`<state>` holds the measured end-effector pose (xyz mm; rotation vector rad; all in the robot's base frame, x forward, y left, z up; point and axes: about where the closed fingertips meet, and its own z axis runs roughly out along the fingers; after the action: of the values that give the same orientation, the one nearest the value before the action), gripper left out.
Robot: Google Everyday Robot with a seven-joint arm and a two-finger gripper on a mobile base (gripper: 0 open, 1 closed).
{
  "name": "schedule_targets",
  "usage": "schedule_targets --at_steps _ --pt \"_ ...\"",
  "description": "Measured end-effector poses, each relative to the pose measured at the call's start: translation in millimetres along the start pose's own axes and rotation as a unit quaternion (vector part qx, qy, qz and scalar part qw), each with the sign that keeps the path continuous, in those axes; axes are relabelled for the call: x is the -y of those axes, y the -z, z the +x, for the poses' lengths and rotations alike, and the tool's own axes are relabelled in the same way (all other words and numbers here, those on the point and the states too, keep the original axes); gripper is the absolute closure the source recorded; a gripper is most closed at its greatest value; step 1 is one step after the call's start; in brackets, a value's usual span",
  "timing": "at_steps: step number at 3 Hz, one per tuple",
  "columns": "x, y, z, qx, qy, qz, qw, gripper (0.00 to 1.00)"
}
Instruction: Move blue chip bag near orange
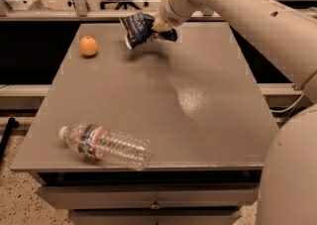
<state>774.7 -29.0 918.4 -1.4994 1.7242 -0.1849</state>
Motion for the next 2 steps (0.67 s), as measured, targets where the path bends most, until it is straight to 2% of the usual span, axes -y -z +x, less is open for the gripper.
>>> schedule_targets --at_steps 2 --pt "-10 -28 -34 0.022 0.011 -0.018 0.9995 1.0"
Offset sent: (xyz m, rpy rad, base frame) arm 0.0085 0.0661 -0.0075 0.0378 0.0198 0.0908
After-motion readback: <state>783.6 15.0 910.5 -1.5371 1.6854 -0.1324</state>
